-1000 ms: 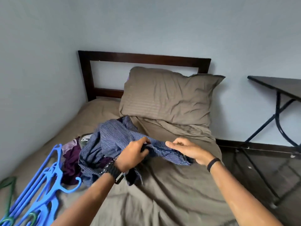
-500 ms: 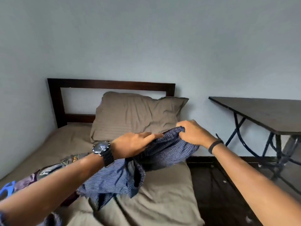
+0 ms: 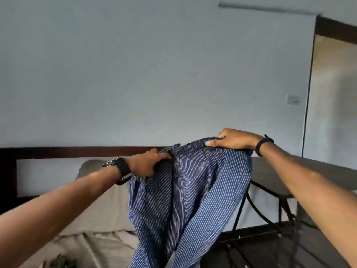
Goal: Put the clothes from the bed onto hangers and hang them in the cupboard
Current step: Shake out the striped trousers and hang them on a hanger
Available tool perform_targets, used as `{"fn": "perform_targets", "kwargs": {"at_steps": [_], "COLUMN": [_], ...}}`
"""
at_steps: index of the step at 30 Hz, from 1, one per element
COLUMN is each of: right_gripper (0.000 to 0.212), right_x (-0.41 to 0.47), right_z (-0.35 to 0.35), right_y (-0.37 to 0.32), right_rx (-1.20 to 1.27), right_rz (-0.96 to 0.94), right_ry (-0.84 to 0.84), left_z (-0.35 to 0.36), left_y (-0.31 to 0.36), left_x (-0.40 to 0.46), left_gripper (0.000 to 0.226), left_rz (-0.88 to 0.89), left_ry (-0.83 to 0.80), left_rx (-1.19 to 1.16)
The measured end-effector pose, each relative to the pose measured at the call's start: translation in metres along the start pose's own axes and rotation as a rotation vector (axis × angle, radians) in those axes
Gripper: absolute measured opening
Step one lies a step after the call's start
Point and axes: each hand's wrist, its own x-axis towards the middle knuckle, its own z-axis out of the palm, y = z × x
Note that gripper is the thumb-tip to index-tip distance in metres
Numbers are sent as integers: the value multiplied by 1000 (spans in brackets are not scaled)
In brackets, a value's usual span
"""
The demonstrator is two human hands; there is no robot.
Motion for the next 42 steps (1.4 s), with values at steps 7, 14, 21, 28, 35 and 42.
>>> {"fn": "perform_targets", "kwargs": {"at_steps": [7,14,21,28,35,42], "right_gripper": [49,39,49,52,32,26], "right_x": [-3,24,-9,-52,-48,-2], "right_z": [-71,-149,-251,-257,-237,-203], "right_y": [2,-46,-69,-64,-62,-109], "right_rx": [-36,-60,-1,341,459,339], "right_rz": [60,48,193,104,95,217], "right_ry": [121,1094,688,215,237,366], "left_z": [-120,-249,-333,-355,-335,-309], "left_y": [12,33,58,64,60,77], "left_x": [13,46,32,22,16,43], "left_gripper": [59,50,48,50,58,15], "left_rz": [40,-189,-70,-230,-111,-404], "left_ry": [-77,597,428,134,175,211], "left_rx": [-293,178,246,-162,-319,-375]}}
